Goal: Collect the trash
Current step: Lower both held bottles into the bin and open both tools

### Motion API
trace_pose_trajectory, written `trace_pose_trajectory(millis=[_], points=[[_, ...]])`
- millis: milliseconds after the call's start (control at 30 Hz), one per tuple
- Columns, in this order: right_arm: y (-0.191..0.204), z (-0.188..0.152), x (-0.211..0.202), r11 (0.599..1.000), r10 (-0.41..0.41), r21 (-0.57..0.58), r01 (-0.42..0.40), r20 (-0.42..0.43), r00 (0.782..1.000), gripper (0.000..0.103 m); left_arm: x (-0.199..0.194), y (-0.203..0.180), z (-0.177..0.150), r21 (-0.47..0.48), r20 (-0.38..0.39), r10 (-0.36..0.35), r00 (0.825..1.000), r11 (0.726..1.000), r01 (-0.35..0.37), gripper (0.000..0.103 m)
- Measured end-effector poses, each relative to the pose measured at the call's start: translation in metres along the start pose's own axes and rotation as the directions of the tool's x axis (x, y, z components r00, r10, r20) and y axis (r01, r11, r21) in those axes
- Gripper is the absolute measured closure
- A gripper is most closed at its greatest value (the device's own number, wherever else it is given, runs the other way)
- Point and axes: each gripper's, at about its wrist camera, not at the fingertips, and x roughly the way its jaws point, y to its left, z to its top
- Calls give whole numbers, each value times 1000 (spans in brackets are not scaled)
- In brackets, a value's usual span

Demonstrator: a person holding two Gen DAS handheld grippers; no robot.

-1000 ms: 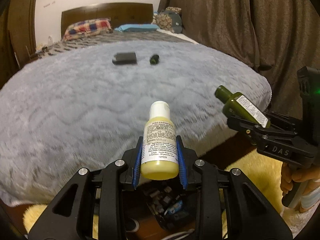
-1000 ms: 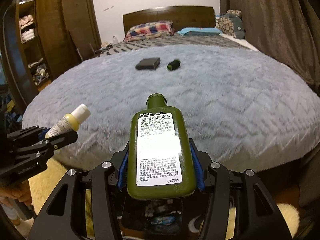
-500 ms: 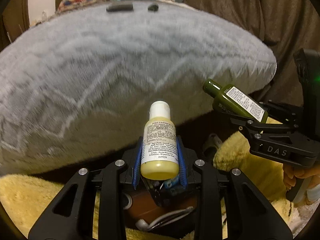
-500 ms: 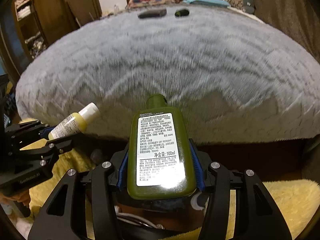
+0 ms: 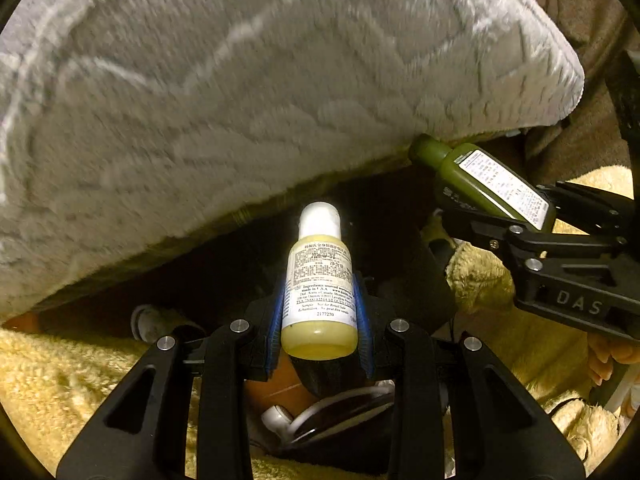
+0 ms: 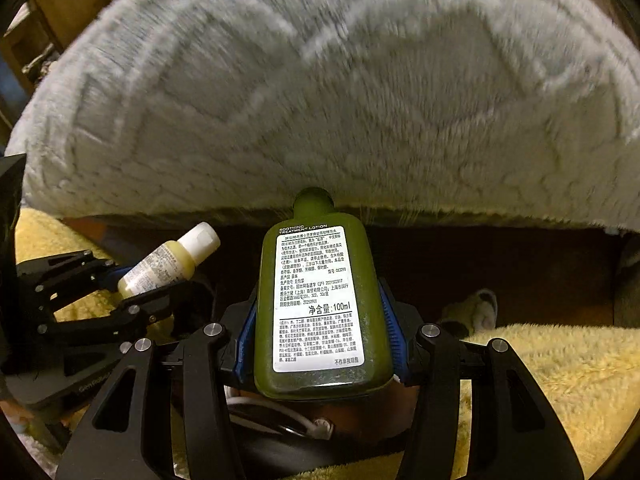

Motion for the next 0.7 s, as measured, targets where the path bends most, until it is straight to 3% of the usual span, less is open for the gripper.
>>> trace_pose_trajectory(millis=[367,433,567,700], points=[[-4,-3,18,999,15,45,-14,-37,999,49,18,9,-8,-50,-69,-63,996,997,60,73],[-10,7,19,998,14,53,-12,-35,999,43,18,10,-10,-56,-70,-70,995,996,66,62],[-17,12,14,998,2,64,0,-21,1000,37,15,12,-9,-62,-60,-54,997,997,50,54],[-19,15,4,998,-15,66,15,-2,1000,30,3,12,-6,-63,-32,-22,999,998,20,38]])
